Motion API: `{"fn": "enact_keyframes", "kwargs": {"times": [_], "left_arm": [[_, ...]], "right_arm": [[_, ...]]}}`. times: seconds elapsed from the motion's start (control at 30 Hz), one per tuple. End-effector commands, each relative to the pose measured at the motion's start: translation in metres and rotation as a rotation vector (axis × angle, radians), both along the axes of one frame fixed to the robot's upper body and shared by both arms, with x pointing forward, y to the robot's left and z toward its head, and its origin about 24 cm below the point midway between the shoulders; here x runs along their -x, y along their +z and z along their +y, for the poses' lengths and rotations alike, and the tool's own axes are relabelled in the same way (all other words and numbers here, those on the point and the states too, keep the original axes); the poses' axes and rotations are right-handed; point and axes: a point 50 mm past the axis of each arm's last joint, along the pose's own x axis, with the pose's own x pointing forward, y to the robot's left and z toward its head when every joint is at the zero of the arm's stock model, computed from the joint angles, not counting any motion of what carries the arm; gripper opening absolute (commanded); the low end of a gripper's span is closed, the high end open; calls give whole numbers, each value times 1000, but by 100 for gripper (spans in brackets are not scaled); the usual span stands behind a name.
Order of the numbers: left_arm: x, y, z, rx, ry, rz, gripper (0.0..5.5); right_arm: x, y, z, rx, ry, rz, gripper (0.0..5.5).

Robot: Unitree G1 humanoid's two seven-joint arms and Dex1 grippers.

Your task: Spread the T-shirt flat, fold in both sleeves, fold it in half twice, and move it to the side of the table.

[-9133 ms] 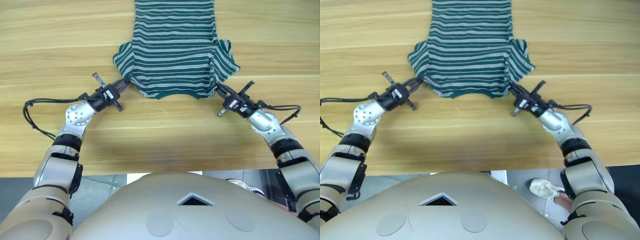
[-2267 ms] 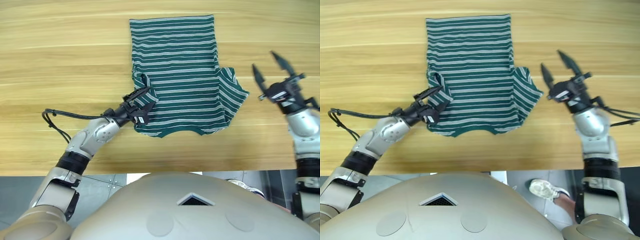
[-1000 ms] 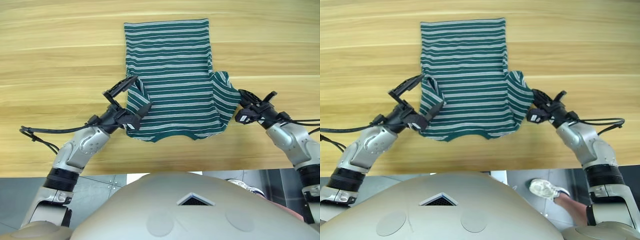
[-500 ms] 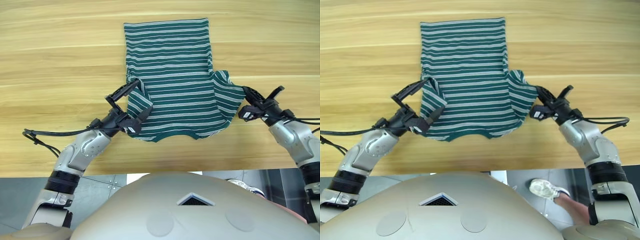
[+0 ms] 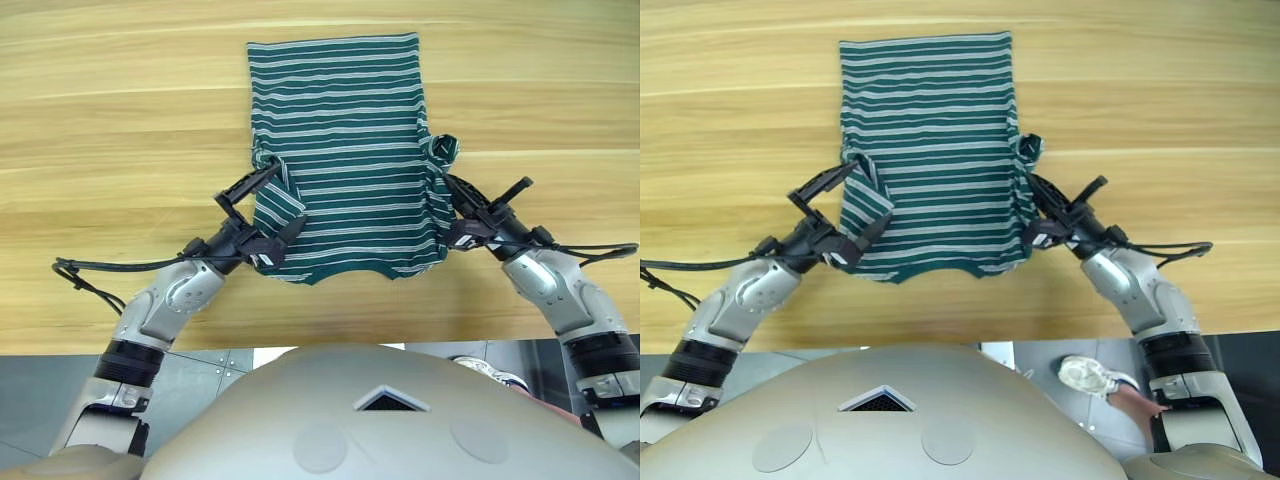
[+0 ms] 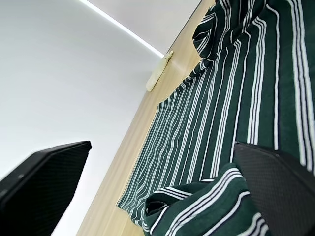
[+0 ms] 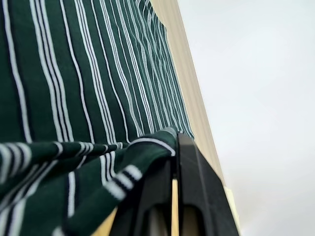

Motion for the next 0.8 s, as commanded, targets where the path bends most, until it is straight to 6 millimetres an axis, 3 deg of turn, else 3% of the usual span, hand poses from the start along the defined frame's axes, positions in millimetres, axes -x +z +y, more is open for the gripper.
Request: {"fn": "enact_keyframes", "kwargs": {"times": [0.03, 0.17, 0.4, 0.8], "left_arm": [[-2, -1, -3, -3, -7, -2, 540], [-3, -2, -4, 1, -9, -2, 540], [-1, -6, -7, 1, -13, 14, 540], [2, -15, -10, -25, -39, 47, 540]], "right_arm": [[-4, 10, 5, -33, 26, -27, 1], [-4, 10, 13, -41, 65, -19, 1], [-8, 28, 27, -101, 140, -53, 1], [-6, -2, 29, 4, 164, 91, 1]]}}
